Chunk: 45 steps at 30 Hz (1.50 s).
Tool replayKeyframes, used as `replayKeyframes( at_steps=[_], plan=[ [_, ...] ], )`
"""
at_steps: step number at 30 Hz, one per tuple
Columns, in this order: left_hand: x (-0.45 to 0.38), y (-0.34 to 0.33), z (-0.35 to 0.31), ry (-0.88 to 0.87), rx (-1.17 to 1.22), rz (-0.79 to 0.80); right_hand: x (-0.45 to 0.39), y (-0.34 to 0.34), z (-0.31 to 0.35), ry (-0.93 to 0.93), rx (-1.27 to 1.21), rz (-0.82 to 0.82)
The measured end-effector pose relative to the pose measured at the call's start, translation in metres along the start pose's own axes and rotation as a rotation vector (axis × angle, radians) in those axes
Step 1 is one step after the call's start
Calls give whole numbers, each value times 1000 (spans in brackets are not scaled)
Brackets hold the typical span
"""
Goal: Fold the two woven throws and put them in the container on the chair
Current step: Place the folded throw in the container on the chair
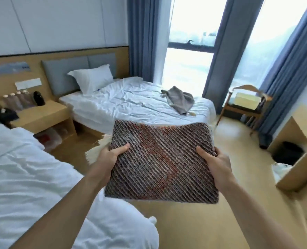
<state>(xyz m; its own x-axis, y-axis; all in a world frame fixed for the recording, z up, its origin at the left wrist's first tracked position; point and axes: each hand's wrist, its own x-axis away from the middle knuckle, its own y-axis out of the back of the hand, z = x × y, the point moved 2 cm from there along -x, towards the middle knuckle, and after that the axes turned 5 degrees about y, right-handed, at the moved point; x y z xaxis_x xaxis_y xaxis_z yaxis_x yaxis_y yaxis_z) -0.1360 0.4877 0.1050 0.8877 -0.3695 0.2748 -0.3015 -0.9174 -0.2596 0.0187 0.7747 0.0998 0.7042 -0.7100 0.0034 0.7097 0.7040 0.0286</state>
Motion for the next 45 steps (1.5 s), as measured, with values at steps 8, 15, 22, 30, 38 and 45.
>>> replayKeyframes(
  at_steps=[8,15,22,30,38,45],
  plan=[
    [-98,-270,-21,-42,-108,272,-120,201,42,137,-45,-252],
    [-190,-479,-22,-13,-162,459,-239,352,65,185,16,-424],
    [-312,-630,-10,8,-190,588,-369,442,52,175,32,-569],
    [-497,-769,-22,8,-143,636,-579,486,61,201,106,-662],
    [-685,-891,-13,98,-159,666,-777,519,46,176,88,-697],
    [-832,-997,27,151,-169,642,-960,567,-8,84,46,-678]
  ],
)
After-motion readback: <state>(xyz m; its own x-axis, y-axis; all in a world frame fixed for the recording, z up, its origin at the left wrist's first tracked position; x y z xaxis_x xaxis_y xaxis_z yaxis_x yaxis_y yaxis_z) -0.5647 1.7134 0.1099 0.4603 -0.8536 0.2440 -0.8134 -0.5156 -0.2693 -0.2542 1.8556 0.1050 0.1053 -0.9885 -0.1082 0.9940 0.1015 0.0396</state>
